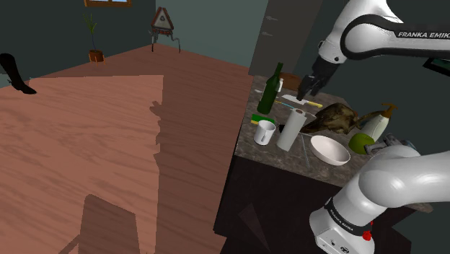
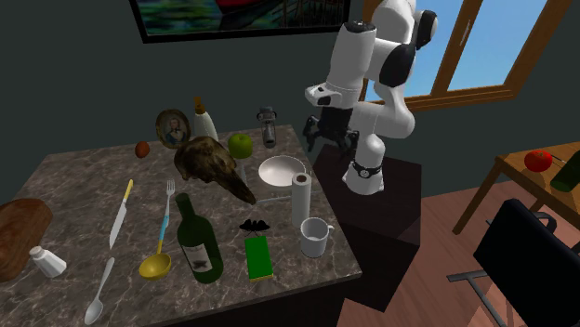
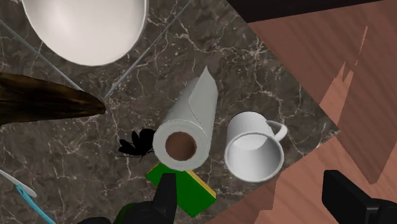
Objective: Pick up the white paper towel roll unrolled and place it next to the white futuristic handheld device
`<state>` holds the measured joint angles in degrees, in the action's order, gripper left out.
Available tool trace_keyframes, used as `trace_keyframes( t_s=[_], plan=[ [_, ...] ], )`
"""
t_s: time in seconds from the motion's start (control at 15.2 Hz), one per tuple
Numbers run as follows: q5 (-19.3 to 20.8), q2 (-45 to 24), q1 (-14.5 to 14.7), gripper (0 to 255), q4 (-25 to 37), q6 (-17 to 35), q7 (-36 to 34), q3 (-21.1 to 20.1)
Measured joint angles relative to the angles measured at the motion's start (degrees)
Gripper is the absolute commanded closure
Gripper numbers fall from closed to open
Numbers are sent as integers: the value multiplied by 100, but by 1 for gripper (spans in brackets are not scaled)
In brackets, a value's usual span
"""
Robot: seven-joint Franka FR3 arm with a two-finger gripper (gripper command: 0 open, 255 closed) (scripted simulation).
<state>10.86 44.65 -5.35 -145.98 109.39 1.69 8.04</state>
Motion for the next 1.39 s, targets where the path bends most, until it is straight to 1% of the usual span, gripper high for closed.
trace_keyframes(
  t_s=[0.13, 0.46, 0.86, 1.06, 1.39],
  plan=[
    [121, -45, -117, 0, -249, 267, 146, 224],
    [337, -539, -315, 0, -616, 1051, 375, 681],
    [433, -795, -360, 0, -915, 1602, 391, 819],
    [458, -868, -371, 0, -980, 1743, 399, 854],
    [460, -876, -372, 0, -989, 1762, 398, 857]
  ],
)
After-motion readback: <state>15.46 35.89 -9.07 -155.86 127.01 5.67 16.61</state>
